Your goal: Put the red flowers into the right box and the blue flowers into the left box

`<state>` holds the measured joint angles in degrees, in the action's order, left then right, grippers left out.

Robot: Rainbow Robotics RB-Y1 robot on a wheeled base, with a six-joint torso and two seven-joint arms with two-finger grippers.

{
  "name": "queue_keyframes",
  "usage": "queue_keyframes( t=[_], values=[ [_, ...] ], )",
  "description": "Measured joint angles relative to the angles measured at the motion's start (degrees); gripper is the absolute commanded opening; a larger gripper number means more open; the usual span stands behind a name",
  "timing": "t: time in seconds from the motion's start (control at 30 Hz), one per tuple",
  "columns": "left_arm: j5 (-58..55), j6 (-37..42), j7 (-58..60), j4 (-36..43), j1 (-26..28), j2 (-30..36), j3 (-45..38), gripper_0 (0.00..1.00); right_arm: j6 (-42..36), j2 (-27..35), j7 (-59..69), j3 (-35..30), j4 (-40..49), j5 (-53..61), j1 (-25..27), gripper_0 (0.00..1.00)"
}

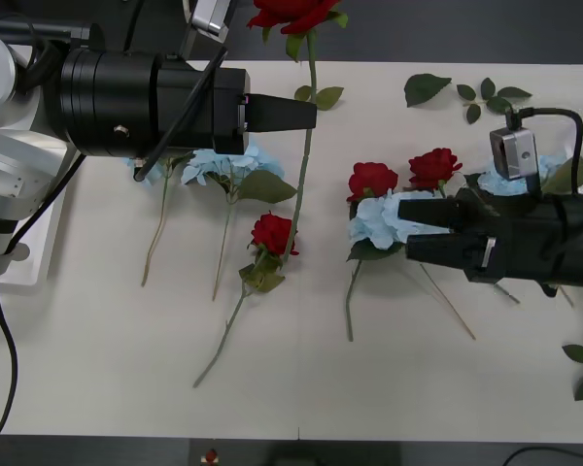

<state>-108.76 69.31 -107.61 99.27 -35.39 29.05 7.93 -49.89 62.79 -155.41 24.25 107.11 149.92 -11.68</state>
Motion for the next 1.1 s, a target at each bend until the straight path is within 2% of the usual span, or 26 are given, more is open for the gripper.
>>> queue_keyframes(
  t=[0.2,0.63,1.1],
  values=[
    [0.0,0.0,0.0,0.01,0.0,0.0,0.0,0.0,3.11,-7.66,0.0,-3.53,3.37,-7.54,4.72,1.0],
    [0.0,0.0,0.0,0.01,0.0,0.0,0.0,0.0,6.32,-23.31,0.0,-3.03,3.37,-17.41,4.84,1.0],
    [0.0,0.0,0.0,0.01,0.0,0.0,0.0,0.0,9.62,-33.91,0.0,-3.04,3.37,-27.85,4.84,1.0]
  ],
)
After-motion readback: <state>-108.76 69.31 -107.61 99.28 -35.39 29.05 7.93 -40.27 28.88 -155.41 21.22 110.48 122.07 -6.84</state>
